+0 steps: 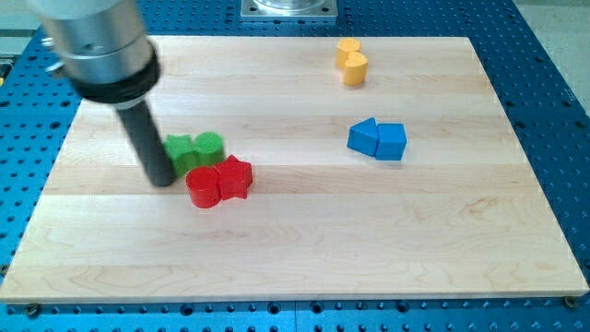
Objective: Slide the green blocks above the red blocks
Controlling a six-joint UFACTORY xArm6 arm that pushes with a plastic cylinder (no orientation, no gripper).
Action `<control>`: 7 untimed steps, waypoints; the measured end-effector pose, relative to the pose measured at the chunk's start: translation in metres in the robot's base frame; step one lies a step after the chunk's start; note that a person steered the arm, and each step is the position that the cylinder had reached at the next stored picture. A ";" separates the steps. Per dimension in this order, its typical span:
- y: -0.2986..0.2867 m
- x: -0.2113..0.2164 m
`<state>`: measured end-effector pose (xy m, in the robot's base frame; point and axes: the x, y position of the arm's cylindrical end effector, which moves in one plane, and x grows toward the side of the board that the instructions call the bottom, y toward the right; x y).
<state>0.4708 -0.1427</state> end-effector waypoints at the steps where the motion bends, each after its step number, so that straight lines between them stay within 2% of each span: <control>1: -0.044 -0.033; 2: -0.024 -0.068; 3: 0.019 -0.067; 6: 0.057 -0.049; 7: 0.043 -0.080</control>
<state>0.3911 -0.0999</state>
